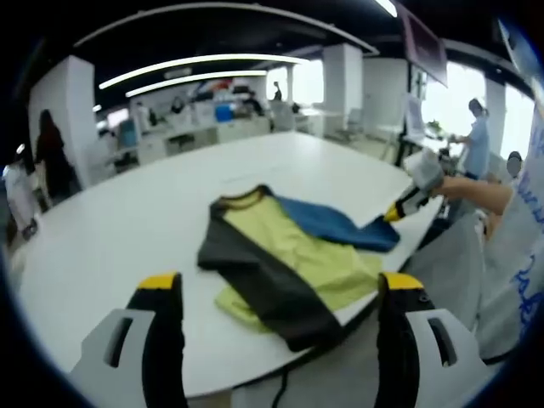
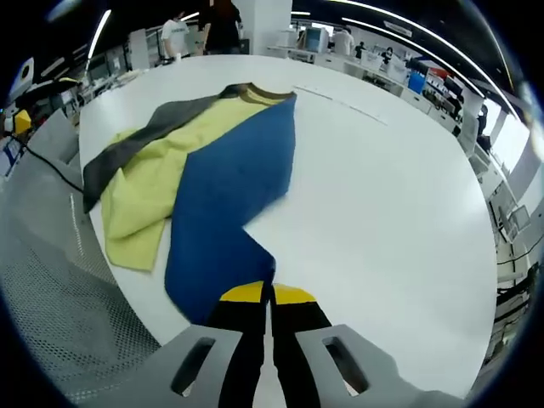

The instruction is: Fold the garment on the visible template until the final outline fits inside the template.

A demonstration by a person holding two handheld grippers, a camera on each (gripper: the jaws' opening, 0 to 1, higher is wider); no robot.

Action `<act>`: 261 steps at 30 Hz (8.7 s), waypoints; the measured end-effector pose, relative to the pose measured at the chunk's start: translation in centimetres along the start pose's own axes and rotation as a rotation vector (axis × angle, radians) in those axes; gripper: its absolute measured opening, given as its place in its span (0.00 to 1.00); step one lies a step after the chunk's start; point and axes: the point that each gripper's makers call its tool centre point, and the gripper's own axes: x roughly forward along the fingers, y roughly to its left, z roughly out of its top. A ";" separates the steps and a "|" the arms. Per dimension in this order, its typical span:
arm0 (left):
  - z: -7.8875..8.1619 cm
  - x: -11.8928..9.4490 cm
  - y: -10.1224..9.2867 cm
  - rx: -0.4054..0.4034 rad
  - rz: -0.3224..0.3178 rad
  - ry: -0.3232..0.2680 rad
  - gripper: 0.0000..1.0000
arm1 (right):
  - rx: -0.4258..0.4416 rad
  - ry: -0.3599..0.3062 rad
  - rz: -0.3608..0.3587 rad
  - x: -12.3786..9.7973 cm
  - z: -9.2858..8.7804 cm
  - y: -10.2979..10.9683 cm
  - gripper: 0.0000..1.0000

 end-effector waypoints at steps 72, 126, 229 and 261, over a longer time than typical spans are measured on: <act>0.5 0.3 -0.8 -0.031 0.156 0.105 0.90 | 0.013 0.125 -0.322 0.7 -2.6 -30.0 0.01; 1.8 -0.5 -0.6 -0.033 0.111 0.001 0.91 | 0.035 -0.119 -0.146 0.3 4.5 -18.6 0.43; -10.5 6.4 -10.2 0.338 -0.452 0.442 0.16 | 0.050 -0.453 -0.071 -12.6 9.5 8.8 1.00; -14.7 8.2 -10.1 0.365 -0.440 0.541 0.16 | 0.075 -0.448 -0.039 -12.1 9.1 9.3 0.98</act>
